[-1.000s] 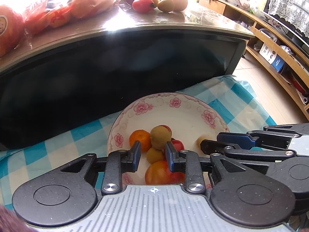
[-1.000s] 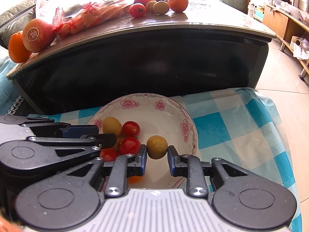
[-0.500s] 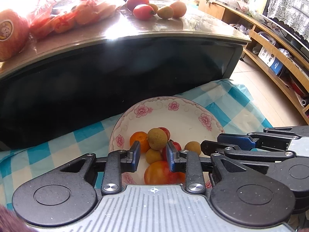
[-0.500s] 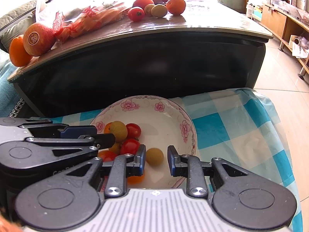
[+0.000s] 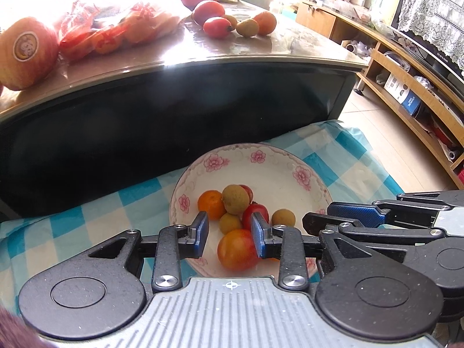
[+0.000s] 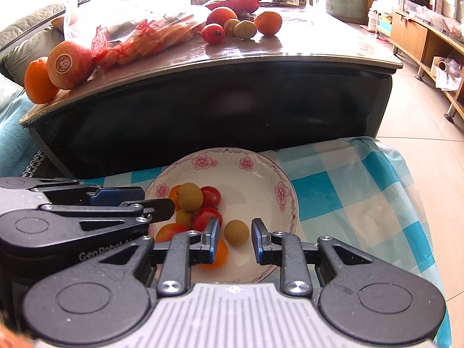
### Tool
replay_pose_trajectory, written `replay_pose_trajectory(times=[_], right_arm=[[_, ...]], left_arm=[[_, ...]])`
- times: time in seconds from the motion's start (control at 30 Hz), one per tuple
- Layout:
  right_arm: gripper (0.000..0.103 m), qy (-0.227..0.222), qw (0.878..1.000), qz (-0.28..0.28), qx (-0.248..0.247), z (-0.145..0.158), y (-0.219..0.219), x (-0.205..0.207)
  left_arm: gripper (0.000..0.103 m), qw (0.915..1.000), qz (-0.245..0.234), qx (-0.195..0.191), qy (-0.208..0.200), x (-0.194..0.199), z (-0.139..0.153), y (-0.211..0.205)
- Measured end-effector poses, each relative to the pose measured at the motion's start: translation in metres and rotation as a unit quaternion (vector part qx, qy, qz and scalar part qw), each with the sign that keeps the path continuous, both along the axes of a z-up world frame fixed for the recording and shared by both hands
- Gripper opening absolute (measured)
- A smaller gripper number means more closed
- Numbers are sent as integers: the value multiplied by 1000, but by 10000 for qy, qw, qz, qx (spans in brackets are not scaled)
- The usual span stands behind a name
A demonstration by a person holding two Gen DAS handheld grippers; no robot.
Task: Organize fruits
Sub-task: 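Open both tools to drop the brown fruits into the bowl, then move both open tools from the bowl toward the mandarin and tomato on the cloth, then close the left tool around the mandarin on the cloth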
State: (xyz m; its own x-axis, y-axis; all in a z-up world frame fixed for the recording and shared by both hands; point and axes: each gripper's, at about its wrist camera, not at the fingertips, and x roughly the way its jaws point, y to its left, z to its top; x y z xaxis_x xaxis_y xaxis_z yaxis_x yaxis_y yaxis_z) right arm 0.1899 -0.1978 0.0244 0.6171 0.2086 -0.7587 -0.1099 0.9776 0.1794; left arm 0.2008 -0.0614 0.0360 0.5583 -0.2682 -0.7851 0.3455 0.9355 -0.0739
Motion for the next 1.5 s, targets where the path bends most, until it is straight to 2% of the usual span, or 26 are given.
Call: replay_pose_trajectory(times=[0.37,0.6,0.9,1.23,1.33,1.5], right_arm=[[29,180,9998,50,118,-2,4,-24],[29,343,9993,140,-1,-5,10,-45],[30,629,9979,-1,-160,-15,1,-66],[30,757,9969,-154,-143,-19,-8,-71],[30,791,9967,-135,-117,-22,-6,-69],[30,875,9961,-54,18,-27,2,-63]], left_arm=[[38,9998,-74,50,159,-29,-7,7],[46,9994,-190,29,287,-48,-13,10],[47,9973,-385,101,611,-67,-34,1],[48,9949,-420,225,884,-68,-61,-9],[42,9952,-426,248,849,-70,-61,-6],[42,9951,-427,289,843,-75,-59,6]])
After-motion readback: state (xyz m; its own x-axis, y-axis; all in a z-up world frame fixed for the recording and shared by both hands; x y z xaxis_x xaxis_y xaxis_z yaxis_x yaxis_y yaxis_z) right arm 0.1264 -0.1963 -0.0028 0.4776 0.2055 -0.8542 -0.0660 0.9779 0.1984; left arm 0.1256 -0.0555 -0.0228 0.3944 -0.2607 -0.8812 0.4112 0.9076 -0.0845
